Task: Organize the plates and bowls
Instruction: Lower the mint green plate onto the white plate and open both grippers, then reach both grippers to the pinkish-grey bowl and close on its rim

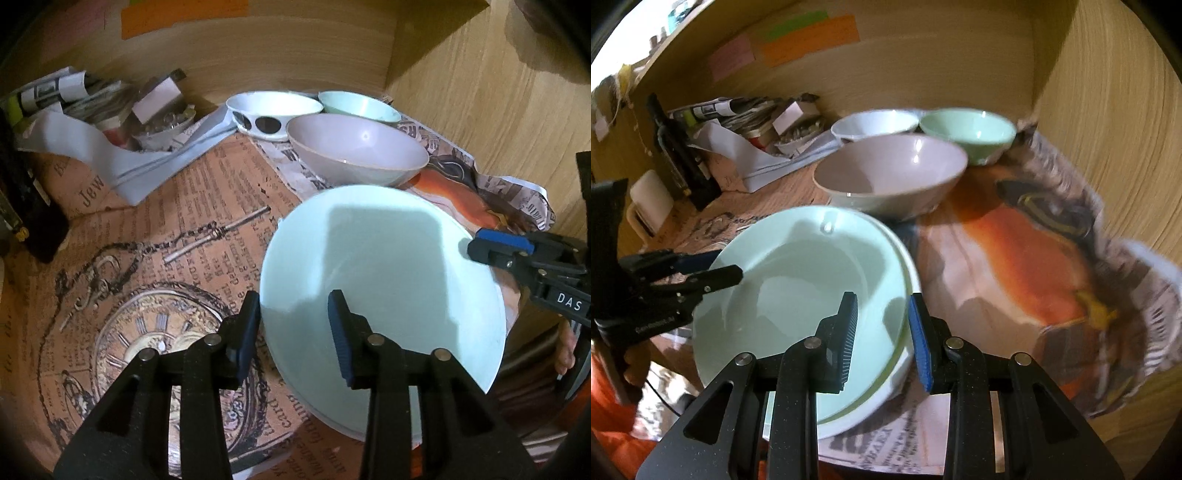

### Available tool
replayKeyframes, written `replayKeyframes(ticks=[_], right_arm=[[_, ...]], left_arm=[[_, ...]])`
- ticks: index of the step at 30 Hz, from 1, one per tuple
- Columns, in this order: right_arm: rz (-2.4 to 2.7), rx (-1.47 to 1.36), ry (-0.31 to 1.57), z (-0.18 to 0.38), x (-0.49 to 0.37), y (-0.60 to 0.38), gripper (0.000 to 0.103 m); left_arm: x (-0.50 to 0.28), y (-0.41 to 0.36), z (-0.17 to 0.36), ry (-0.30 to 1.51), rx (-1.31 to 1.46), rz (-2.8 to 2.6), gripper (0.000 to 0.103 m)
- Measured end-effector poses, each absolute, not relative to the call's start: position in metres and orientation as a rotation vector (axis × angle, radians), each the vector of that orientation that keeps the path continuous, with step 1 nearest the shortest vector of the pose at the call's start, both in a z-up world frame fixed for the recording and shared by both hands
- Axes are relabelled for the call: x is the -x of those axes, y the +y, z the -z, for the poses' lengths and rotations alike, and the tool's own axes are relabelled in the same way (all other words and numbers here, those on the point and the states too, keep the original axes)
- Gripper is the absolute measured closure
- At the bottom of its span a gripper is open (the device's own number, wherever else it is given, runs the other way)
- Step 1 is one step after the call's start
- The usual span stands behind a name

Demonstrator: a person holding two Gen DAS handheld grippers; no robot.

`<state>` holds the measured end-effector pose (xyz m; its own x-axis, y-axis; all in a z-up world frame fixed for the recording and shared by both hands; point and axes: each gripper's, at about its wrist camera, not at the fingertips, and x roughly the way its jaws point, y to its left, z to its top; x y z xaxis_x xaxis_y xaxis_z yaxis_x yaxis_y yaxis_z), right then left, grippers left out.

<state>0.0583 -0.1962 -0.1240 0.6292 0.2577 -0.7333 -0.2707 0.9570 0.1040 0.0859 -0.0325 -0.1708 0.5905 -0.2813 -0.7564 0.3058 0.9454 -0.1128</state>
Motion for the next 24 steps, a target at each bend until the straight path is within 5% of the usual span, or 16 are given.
replayKeyframes(ticks=[11, 19, 24], right_arm=[[-0.295, -0.030, 0.729, 0.097, -0.069, -0.208, 0.068], [-0.273, -0.068, 0.624, 0.074, -0.085, -0.219, 0.049], [-0.278, -0.088, 0.612, 0.074, -0.103, -0.225, 0.046]], left_arm=[[-0.086, -0.008, 0.123, 0.709, 0.018, 0.298, 0.046], [-0.102, 0.003, 0.090, 0.612, 0.045, 0.281, 0.040], [-0.120, -0.001, 0.076, 0.563, 0.045, 0.292, 0.033]])
